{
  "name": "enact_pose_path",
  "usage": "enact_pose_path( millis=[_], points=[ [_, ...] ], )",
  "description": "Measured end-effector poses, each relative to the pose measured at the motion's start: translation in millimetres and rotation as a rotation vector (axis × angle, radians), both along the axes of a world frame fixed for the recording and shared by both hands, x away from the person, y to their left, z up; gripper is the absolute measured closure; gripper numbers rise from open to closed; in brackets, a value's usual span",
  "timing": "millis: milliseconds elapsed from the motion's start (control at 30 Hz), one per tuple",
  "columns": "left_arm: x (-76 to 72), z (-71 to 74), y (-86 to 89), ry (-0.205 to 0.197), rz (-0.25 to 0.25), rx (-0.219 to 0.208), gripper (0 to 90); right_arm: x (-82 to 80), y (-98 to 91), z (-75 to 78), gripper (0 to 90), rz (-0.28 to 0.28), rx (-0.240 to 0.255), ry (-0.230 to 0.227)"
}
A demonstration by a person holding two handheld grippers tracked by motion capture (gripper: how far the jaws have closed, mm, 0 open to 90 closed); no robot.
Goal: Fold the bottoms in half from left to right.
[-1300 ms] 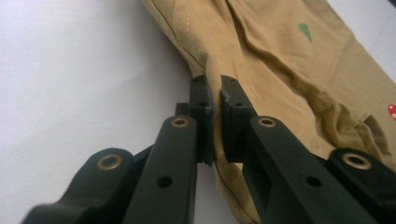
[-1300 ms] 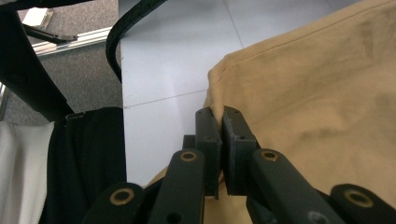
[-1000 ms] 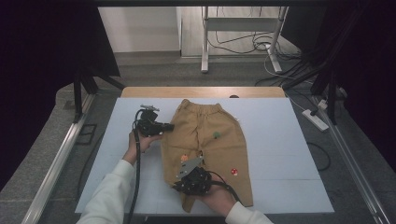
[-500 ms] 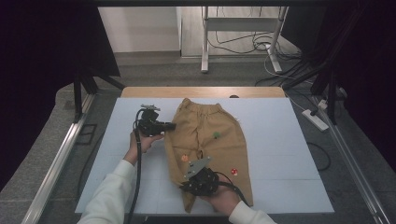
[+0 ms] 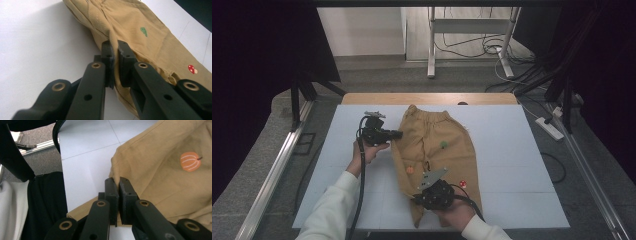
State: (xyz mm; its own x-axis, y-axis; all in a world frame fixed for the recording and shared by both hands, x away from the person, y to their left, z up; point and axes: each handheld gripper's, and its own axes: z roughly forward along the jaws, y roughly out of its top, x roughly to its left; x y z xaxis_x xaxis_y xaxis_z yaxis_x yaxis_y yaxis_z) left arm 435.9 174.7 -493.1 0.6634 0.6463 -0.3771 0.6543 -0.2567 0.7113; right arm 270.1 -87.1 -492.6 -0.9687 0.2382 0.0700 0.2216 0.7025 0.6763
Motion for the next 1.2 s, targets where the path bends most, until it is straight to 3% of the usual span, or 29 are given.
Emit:
enact_pose_path(
  millis=[1033,1200],
  points=[
    [5.5,11.3,-39.5,-0.012,-0.041,-0.001,84.0,3.4,-43.8,-0.6,86.1,-0.088,-0.009,0.024],
    [5.9,12.9,-43.1,-0.016,-0.045,0.004,84.0,5.0,-50.9,0.3,86.1,-0.098,0.009,0.033]
  ],
)
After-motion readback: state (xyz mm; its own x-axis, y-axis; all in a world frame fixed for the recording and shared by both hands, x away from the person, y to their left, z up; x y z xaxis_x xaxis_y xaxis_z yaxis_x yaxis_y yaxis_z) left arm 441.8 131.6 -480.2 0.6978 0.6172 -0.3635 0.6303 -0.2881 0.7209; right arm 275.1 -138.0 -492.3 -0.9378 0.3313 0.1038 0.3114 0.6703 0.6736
